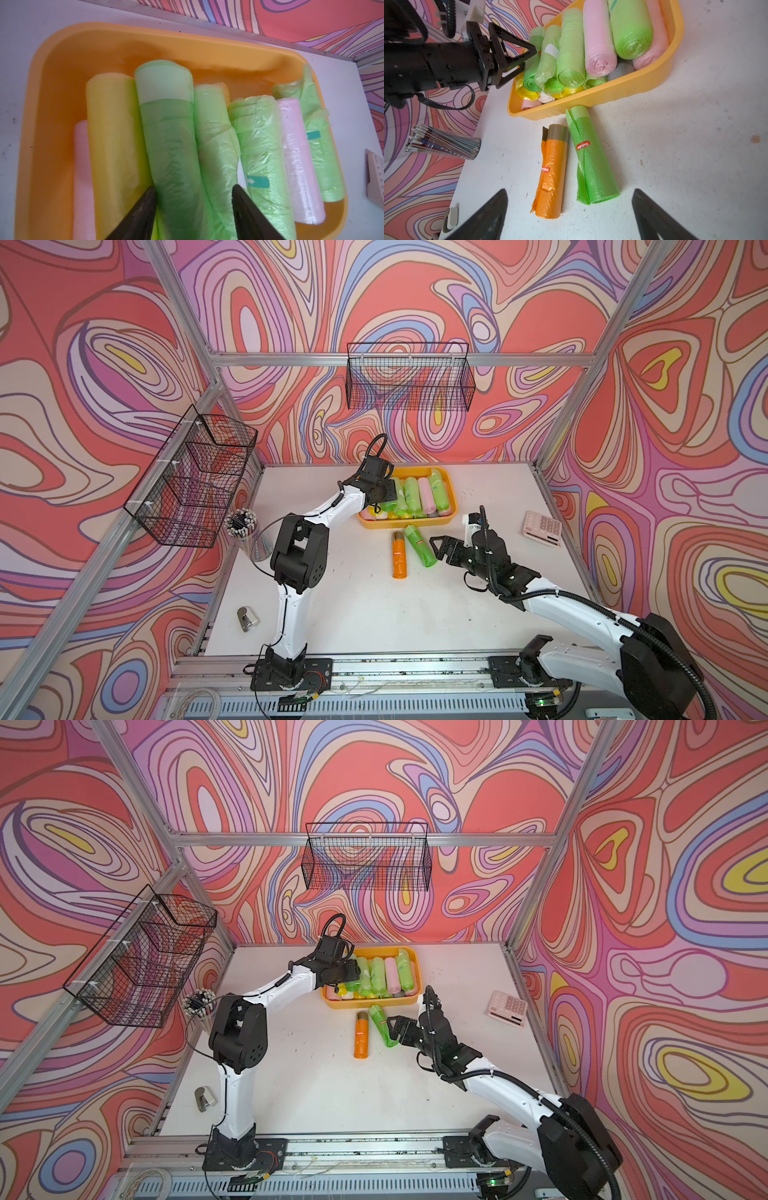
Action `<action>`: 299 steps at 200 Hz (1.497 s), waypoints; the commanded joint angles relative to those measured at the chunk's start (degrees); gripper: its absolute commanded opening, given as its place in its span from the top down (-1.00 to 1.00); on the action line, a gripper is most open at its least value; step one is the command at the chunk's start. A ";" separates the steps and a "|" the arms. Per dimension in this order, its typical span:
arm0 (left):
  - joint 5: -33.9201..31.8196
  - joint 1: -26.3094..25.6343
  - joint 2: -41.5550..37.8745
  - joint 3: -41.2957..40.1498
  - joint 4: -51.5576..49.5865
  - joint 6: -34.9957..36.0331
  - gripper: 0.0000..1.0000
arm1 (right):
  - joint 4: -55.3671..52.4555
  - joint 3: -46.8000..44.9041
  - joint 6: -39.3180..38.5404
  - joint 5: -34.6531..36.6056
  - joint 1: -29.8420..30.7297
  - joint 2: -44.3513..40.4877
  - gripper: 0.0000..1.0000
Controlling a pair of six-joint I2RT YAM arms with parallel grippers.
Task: Put the roll of trash bags into the storage box
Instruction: Place the roll of trash bags in the storage box.
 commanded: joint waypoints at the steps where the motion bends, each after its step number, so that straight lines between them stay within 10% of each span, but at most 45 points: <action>1: 0.51 0.20 -4.78 -1.99 1.59 1.86 -0.38 | -1.01 0.33 -0.66 0.75 0.32 0.46 -0.91; 51: 0.08 0.21 -11.51 -8.38 3.15 2.45 -1.00 | -3.15 1.27 -1.10 1.99 0.32 0.69 -0.91; 200: -4.27 -6.91 -39.89 -43.47 8.46 -4.94 -1.00 | -17.14 5.95 0.02 1.91 0.30 -4.08 -0.91; 255: 0.41 -8.65 -38.17 -51.73 16.83 -9.68 -1.00 | -18.03 5.37 1.92 0.70 0.30 -5.02 -0.91; 299: 6.36 -9.26 -31.61 -52.77 25.18 -12.40 -0.63 | -19.47 5.29 2.87 0.67 0.34 -6.02 -0.91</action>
